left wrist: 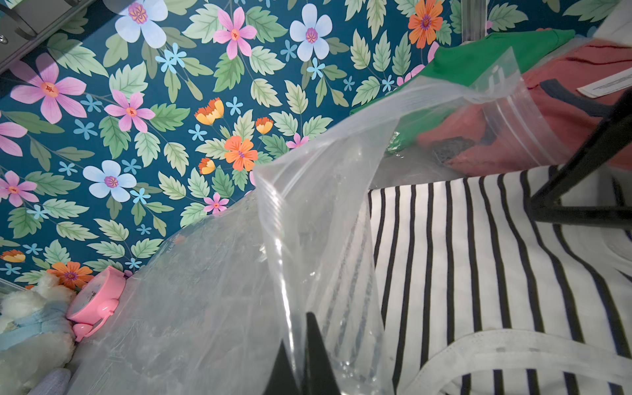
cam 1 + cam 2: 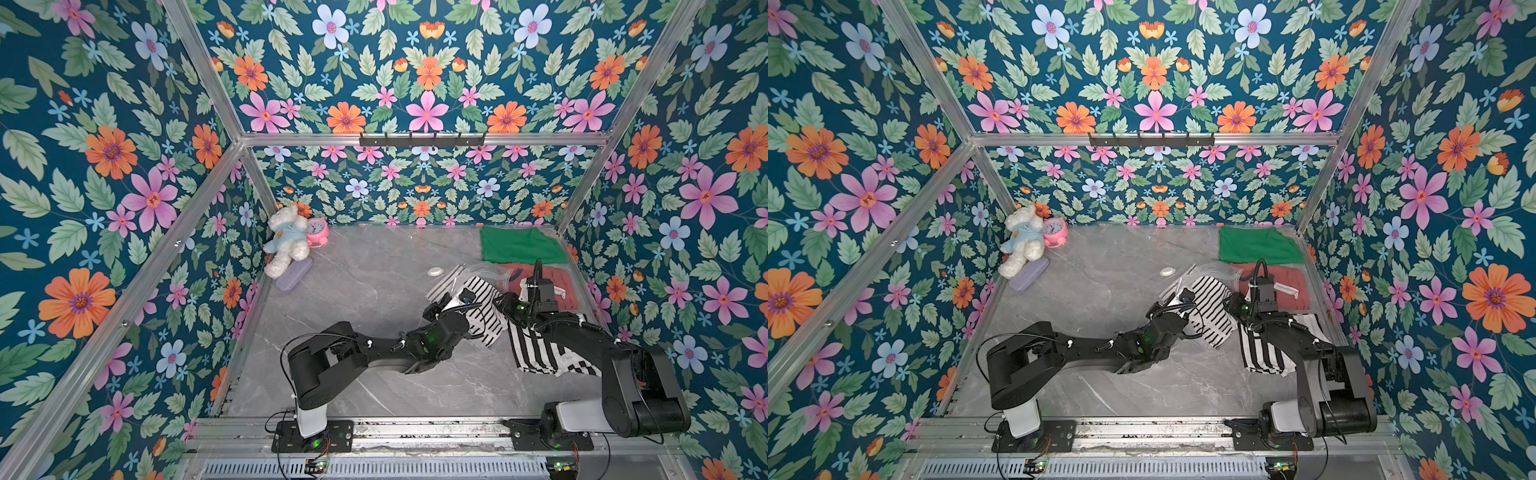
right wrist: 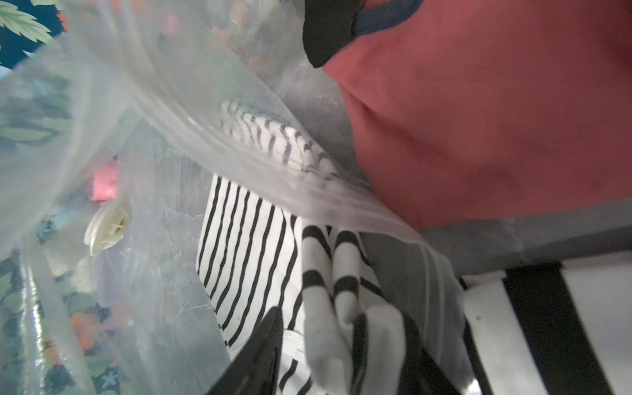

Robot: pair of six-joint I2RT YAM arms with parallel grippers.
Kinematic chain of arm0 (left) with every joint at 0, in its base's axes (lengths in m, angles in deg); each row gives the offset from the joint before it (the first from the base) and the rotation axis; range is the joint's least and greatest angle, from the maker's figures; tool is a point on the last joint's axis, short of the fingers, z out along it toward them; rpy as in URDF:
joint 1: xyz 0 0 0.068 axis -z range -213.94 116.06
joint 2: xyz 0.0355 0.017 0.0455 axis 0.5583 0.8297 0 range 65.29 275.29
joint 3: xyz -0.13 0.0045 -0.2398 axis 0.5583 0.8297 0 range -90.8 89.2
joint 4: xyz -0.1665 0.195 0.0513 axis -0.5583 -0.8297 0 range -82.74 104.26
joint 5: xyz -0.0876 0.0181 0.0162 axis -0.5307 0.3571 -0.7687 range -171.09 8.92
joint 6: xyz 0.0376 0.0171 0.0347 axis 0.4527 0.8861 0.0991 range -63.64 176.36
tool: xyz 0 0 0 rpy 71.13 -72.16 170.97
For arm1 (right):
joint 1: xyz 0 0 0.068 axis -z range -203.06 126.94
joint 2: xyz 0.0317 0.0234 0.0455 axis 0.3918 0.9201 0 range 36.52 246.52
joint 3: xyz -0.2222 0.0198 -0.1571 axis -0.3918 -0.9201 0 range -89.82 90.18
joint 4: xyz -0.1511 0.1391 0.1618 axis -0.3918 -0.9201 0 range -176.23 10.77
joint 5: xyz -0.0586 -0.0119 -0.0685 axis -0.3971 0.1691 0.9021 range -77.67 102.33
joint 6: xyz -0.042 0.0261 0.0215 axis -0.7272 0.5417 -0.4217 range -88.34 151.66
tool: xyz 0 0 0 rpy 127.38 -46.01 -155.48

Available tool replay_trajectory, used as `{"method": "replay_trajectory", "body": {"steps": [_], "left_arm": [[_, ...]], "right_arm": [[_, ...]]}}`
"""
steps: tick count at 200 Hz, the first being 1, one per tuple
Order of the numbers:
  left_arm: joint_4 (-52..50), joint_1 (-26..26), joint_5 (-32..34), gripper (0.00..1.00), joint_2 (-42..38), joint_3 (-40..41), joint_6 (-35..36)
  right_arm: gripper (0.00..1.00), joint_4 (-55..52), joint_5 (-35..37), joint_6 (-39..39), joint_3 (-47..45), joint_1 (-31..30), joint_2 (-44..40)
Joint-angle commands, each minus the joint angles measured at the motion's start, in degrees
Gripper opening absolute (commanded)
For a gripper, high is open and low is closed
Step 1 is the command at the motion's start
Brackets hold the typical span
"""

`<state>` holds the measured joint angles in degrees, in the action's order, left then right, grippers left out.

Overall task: Take the tank top out of the vacuum bag
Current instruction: Take out the tank top from the vacuum bag.

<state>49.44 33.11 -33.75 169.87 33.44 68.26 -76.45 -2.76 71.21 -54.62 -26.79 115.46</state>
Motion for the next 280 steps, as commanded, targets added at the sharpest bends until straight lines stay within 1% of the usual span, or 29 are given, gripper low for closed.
{"method": "replay_trajectory", "body": {"steps": [1, 17, 57, 84, 118, 129, 142, 160, 178, 184, 217, 234, 261, 280], "left_arm": [[1.91, 0.00, 1.01, 0.00, 0.02, -0.51, -0.15], [2.13, -0.01, 0.79, 0.00, -0.09, -0.31, -0.52], [2.31, -0.07, 0.79, 0.00, 0.50, -0.76, -0.73], [3.72, -0.06, 0.22, 0.00, 0.34, -0.22, -0.41], [3.10, -0.03, 0.28, 0.00, 0.47, -0.86, -0.67], [3.73, -0.05, 0.07, 0.00, 0.37, -0.50, -0.66], [3.94, -0.03, 0.20, 0.00, 0.61, -0.56, -0.63], [3.08, -0.06, 0.39, 0.00, 0.55, -0.92, -1.08], [3.76, -0.05, 0.22, 0.00, 0.37, -0.51, -1.11], [4.12, -0.07, 0.32, 0.00, 0.42, -0.40, -0.93], [3.26, -0.01, 0.66, 0.00, 0.81, -1.14, -0.95], [4.04, -0.02, 0.73, 0.00, 0.93, -0.75, -0.52], [3.51, -0.01, 1.72, 0.00, 1.51, -1.35, 0.00], [3.66, -0.02, 1.63, 0.00, 1.47, -1.06, -0.12]], "right_arm": [[0.52, -3.40, 4.94, -2.49, 0.40, -0.05, -1.68], [0.54, -5.63, 6.89, -2.80, 0.72, -0.07, -2.54], [0.56, -7.51, 6.42, -3.40, 1.58, -0.05, -0.04], [0.56, -2.87, 3.76, -3.43, 0.13, -0.06, 1.90], [0.56, -2.81, 2.77, -2.75, 1.54, -0.15, 5.36], [0.51, -2.19, 2.95, -2.26, 1.41, -0.21, 5.85], [0.42, -1.57, 3.46, -1.94, 1.12, -0.23, 5.84], [0.23, -1.96, 4.15, -1.76, 1.23, -0.23, 5.40], [0.11, -1.80, 4.14, -1.59, 0.89, -0.23, 4.70], [0.08, -1.45, 4.11, -1.71, 0.75, -0.23, 4.44], [0.00, -1.65, 1.47, -1.23, 0.97, -0.19, 2.50], [0.00, -2.60, 0.86, -0.90, 1.41, -0.22, 1.28], [0.00, -5.78, -2.61, -1.22, 3.69, 0.42, 0.55], [0.00, -7.00, -5.03, -0.04, 3.89, 1.79, -0.63]]}}
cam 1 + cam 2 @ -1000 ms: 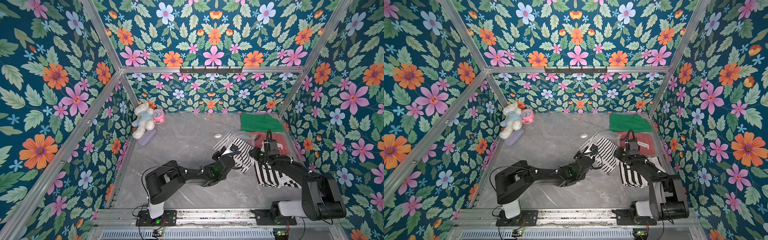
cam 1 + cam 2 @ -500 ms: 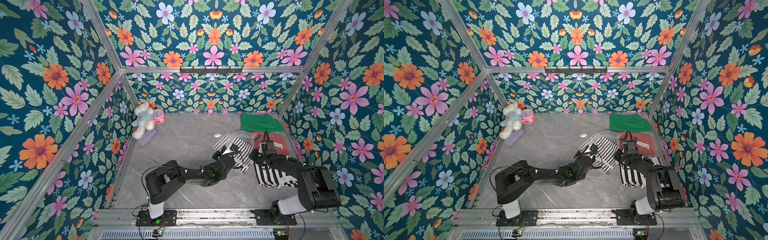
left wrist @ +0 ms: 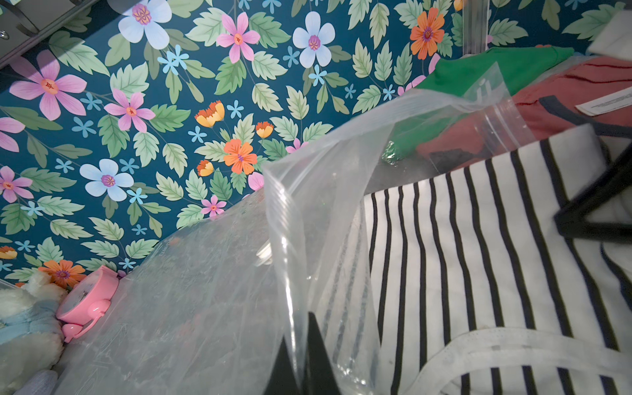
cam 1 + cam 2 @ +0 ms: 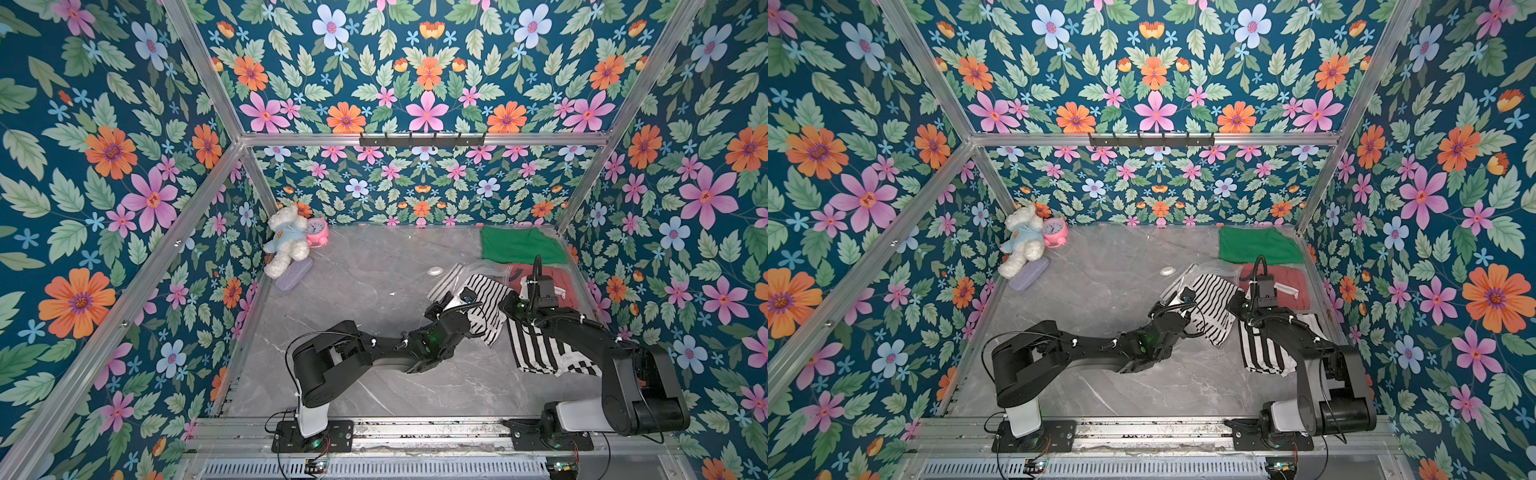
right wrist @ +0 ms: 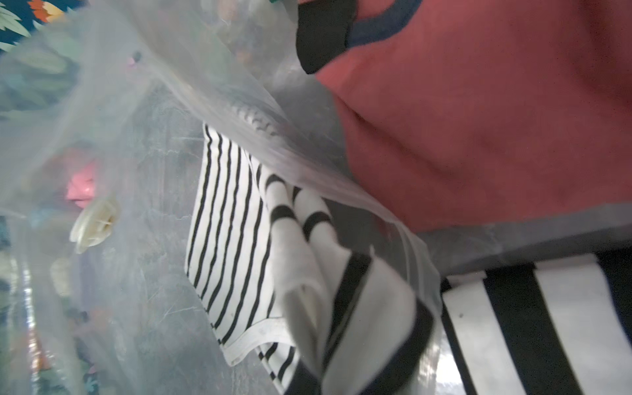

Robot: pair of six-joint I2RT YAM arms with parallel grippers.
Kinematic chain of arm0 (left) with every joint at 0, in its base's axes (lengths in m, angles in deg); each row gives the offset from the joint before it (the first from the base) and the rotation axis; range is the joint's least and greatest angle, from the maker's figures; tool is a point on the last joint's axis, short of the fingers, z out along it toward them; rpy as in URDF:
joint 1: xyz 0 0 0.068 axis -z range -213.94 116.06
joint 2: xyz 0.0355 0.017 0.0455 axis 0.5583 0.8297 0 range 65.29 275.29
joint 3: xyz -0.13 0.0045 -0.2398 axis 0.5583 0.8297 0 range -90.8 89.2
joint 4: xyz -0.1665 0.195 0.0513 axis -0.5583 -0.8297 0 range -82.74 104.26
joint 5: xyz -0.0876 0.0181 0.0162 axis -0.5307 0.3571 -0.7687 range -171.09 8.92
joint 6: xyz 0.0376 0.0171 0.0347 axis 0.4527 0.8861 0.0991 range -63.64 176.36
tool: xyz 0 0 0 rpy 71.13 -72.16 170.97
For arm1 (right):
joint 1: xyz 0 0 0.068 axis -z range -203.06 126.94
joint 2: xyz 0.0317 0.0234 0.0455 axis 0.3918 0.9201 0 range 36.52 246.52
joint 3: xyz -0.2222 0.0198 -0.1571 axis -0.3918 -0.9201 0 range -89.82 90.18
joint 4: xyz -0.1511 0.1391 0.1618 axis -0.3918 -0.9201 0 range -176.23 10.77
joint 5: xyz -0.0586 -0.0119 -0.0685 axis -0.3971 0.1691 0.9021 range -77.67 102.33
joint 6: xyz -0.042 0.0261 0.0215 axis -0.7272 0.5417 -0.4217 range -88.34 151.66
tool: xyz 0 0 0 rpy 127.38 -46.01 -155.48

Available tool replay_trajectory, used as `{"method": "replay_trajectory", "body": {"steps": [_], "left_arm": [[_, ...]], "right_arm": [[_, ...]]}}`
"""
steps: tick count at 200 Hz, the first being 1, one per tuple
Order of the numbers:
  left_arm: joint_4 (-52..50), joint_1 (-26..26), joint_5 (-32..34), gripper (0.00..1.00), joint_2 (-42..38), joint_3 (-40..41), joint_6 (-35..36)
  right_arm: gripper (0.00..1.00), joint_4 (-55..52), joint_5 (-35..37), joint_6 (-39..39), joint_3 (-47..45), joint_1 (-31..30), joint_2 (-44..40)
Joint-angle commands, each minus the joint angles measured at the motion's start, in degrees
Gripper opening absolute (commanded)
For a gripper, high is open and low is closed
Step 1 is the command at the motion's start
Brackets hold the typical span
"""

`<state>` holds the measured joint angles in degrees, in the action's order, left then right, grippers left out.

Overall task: Take the tank top out of the vacuum bag
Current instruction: Take out the tank top from the vacuum bag.

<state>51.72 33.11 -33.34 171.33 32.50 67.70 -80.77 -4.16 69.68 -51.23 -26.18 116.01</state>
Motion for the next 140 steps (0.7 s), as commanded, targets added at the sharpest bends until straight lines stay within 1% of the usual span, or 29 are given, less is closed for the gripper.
{"method": "replay_trajectory", "body": {"steps": [1, 18, 41, 88, 114, 131, 140], "left_arm": [[1.44, -0.05, 1.26, 0.00, 0.02, -0.09, 0.49], [1.49, -0.16, 1.69, 0.00, 0.31, -0.29, 0.63], [0.27, -0.14, 1.98, 0.00, 0.24, -0.68, 0.00], [0.70, -0.03, 2.38, 0.00, -0.28, -0.72, 0.16], [2.29, -0.13, 1.68, 0.00, -1.69, 0.31, -0.20], [3.16, -0.06, 1.57, 0.04, -1.80, 0.14, 0.06], [3.03, -0.07, 1.44, 0.08, -2.12, -0.19, -0.07]], "right_arm": [[0.00, -2.90, -3.68, 1.60, 0.56, 1.27, -1.22], [0.00, -6.22, -6.02, 1.35, 1.98, 2.88, -1.51], [0.00, -7.46, -10.58, 1.37, 2.02, 5.90, -3.66], [0.00, -15.18, -11.50, -1.23, 5.97, 6.80, -9.07], [0.00, -17.23, -12.42, -1.65, 7.52, 6.96, -11.40], [0.00, -18.77, -12.88, -2.12, 8.74, 7.15, -11.88], [0.00, -20.00, -13.47, -2.27, 9.56, 7.38, -12.01]]}}
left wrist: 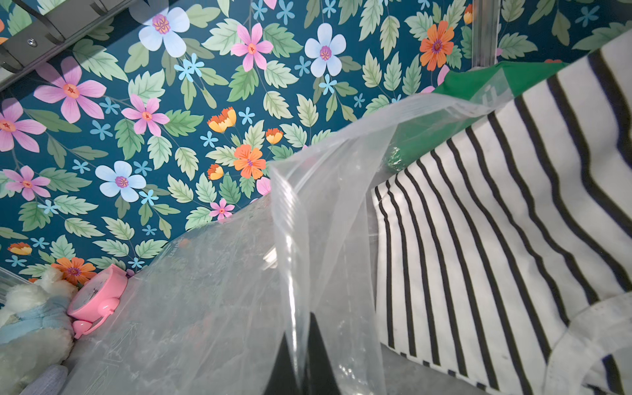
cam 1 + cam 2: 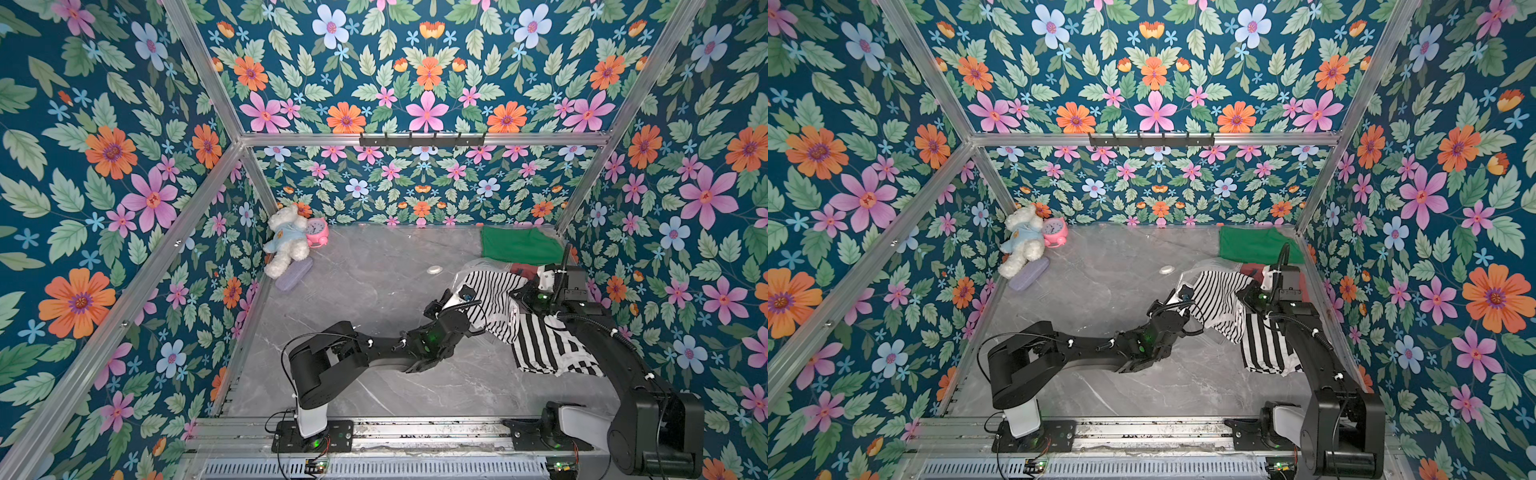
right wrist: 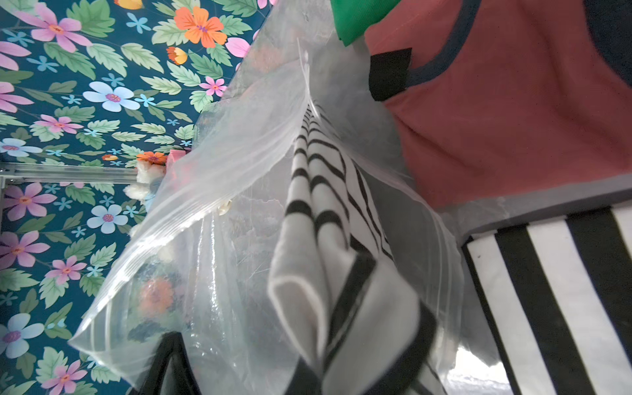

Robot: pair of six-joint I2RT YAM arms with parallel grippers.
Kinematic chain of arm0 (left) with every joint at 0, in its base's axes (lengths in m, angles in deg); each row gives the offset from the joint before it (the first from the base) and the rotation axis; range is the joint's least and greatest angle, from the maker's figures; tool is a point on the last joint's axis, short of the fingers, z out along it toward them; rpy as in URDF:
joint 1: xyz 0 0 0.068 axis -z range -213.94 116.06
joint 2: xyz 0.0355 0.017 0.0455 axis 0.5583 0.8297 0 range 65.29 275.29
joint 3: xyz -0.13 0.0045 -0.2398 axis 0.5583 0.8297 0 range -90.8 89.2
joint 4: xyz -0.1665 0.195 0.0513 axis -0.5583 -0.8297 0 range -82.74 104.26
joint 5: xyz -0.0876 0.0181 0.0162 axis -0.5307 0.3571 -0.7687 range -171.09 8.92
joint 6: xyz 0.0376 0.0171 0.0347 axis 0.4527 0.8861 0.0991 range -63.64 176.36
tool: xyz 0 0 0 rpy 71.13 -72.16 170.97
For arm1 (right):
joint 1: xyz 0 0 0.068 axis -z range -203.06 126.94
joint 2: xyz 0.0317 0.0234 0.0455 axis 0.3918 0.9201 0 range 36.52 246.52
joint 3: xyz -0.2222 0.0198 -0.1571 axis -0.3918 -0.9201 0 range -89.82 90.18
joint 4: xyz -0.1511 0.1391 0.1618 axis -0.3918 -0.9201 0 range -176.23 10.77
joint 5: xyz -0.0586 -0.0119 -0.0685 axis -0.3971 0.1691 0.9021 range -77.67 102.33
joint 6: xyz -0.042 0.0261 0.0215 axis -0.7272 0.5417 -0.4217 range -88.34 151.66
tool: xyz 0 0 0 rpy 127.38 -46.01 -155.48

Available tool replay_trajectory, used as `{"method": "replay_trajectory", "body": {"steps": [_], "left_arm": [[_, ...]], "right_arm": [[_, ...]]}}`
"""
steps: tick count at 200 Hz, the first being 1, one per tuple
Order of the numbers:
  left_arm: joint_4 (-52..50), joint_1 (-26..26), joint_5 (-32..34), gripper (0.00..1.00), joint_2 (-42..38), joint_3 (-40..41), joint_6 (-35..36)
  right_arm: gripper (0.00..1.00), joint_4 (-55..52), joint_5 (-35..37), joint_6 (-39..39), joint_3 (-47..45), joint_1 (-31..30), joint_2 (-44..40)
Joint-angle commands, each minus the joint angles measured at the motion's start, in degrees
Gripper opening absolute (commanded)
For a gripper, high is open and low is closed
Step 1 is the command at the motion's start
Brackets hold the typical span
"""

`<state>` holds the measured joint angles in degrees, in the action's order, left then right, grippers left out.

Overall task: Take the tank top out of the vacuum bag
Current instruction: Take out the tank top from the vacuum bag, then place the vacuum bag at the center of the board, then adjust the vacuum bag at the center of the board.

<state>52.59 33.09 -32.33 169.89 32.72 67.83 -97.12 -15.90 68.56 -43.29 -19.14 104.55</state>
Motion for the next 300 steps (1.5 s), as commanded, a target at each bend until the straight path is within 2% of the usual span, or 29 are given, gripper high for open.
{"method": "replay_trajectory", "body": {"steps": [1, 15, 44, 78, 104, 140, 165, 190, 229, 258, 300], "left_arm": [[2.13, -0.05, 0.41, 0.09, -0.70, -0.44, -0.21], [2.40, -0.05, 0.02, 0.18, -1.75, -0.29, -0.77], [8.47, 0.10, -4.12, 0.25, -5.68, 3.84, 0.28], [13.40, -0.01, -10.95, 0.29, -12.00, 9.21, 0.78], [18.64, -0.03, -15.94, 0.31, -16.72, 13.37, 1.74], [21.11, -1.99, -20.10, 0.37, -21.45, 14.71, 1.62], [14.75, -6.95, -20.03, 0.36, -18.05, 8.32, -1.47], [9.38, -11.42, -20.97, 0.34, -11.43, 1.15, -5.31], [2.64, -13.15, -24.16, 0.33, -3.34, -6.93, -8.06], [1.04, -13.15, -26.17, 0.32, 0.07, -6.92, -10.28], [0.70, -11.10, -31.42, 0.28, 3.04, -3.11, -8.11]], "right_arm": [[0.00, -3.82, -1.83, -1.10, 1.72, 0.32, -0.63], [0.00, -5.39, -2.60, -1.05, 2.96, 0.56, -1.67], [0.00, -11.36, -3.38, -2.90, 7.51, 0.65, -3.50], [0.00, -18.90, -4.98, -4.40, 12.09, 1.11, -5.21], [0.00, -22.53, -10.88, -3.51, 14.88, 3.16, -6.19], [0.00, -28.44, -9.15, -4.73, 21.82, 3.61, -9.42], [0.00, -30.58, -8.14, -4.66, 28.62, 3.76, -9.59], [0.00, -26.84, -7.89, -2.10, 33.23, 3.79, -9.16], [0.00, -22.57, -5.93, -0.77, 41.31, 3.72, -5.51], [0.00, -20.45, -3.14, -1.75, 47.29, 3.72, -1.50], [0.00, -10.40, -7.74, 0.89, 47.20, 3.64, 8.08]]}}
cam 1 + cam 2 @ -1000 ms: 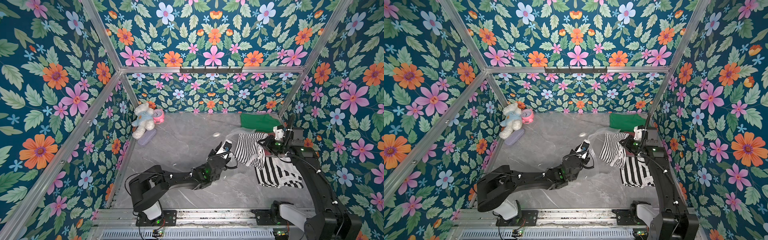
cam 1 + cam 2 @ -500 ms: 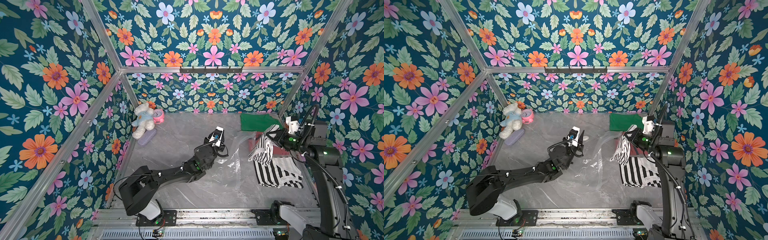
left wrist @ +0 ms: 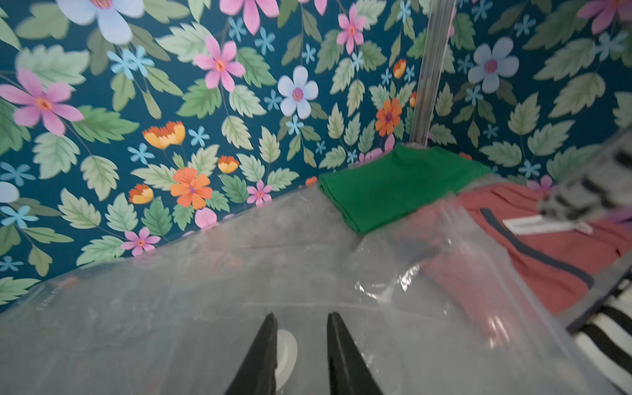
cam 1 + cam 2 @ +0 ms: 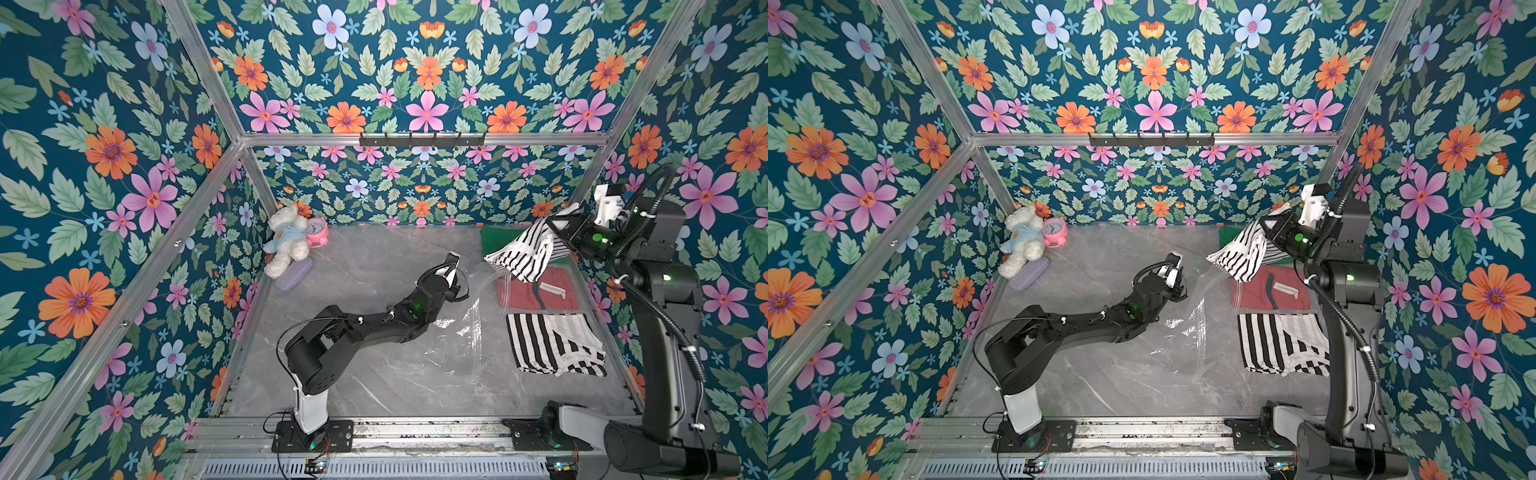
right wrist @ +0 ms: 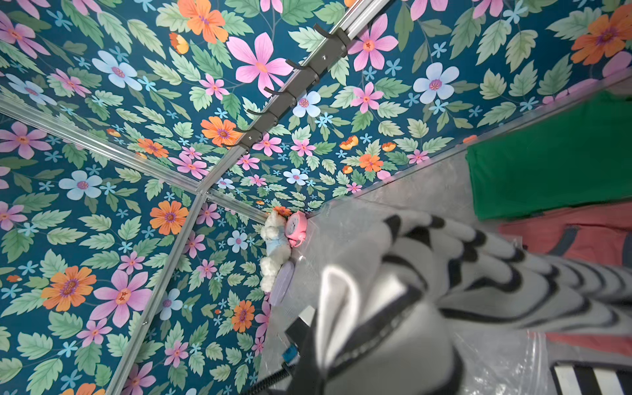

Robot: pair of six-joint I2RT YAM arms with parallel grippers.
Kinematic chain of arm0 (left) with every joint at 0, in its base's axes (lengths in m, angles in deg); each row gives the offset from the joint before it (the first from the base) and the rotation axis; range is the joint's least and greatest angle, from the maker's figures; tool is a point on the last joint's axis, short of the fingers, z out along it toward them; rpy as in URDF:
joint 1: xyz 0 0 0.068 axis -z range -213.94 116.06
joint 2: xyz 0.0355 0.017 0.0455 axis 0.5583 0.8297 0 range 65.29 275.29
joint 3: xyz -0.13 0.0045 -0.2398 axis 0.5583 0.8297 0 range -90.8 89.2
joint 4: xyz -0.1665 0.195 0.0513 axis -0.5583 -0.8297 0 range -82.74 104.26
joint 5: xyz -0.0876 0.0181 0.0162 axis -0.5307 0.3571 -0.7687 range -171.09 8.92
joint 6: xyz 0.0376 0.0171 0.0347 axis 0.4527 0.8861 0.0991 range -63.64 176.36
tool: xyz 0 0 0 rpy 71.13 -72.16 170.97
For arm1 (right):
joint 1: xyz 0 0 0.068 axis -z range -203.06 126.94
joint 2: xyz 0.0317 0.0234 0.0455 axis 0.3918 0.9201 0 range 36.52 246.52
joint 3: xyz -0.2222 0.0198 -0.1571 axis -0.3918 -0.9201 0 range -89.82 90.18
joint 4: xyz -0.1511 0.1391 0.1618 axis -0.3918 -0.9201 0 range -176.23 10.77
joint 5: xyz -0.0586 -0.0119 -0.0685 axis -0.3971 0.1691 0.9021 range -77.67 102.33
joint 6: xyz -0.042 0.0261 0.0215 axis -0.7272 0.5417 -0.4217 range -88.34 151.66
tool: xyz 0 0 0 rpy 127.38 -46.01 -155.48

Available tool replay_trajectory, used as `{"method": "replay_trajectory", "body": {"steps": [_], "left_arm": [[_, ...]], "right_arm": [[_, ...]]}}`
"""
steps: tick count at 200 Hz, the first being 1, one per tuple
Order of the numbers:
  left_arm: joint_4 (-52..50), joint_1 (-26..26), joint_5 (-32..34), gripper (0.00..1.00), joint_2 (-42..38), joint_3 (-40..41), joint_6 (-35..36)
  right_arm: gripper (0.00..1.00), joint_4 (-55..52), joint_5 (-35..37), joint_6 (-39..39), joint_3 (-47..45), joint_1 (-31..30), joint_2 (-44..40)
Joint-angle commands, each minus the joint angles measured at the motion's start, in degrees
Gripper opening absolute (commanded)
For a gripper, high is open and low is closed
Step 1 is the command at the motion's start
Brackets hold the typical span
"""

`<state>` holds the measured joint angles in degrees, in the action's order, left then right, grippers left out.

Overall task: Take the tank top out of the vacuum bag
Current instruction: Adjust the vacuum bag at the center of the board.

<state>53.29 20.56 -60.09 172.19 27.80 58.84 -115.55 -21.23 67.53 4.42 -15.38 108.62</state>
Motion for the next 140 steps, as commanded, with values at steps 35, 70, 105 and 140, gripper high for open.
{"method": "replay_trajectory", "body": {"steps": [35, 70, 105, 140], "left_arm": [[-1.76, 3.19, -8.92, 0.25, 3.73, 2.96, -0.53], [-3.90, 4.91, -9.90, 0.23, 5.82, 4.28, -1.58], [-8.18, 5.81, -13.33, 0.23, 6.55, 2.58, -0.72], [-10.45, 6.65, -11.91, 0.24, 5.95, 0.02, 0.73]], "right_arm": [[0.00, 14.89, -3.61, 2.77, 1.56, -2.30, 10.95], [0.00, 19.32, -6.46, 2.57, 4.59, -6.34, 18.41], [0.00, 26.06, -10.82, 6.04, 5.41, -9.22, 26.55], [0.00, 28.99, -13.56, 7.34, 8.23, -11.93, 31.99]]}}
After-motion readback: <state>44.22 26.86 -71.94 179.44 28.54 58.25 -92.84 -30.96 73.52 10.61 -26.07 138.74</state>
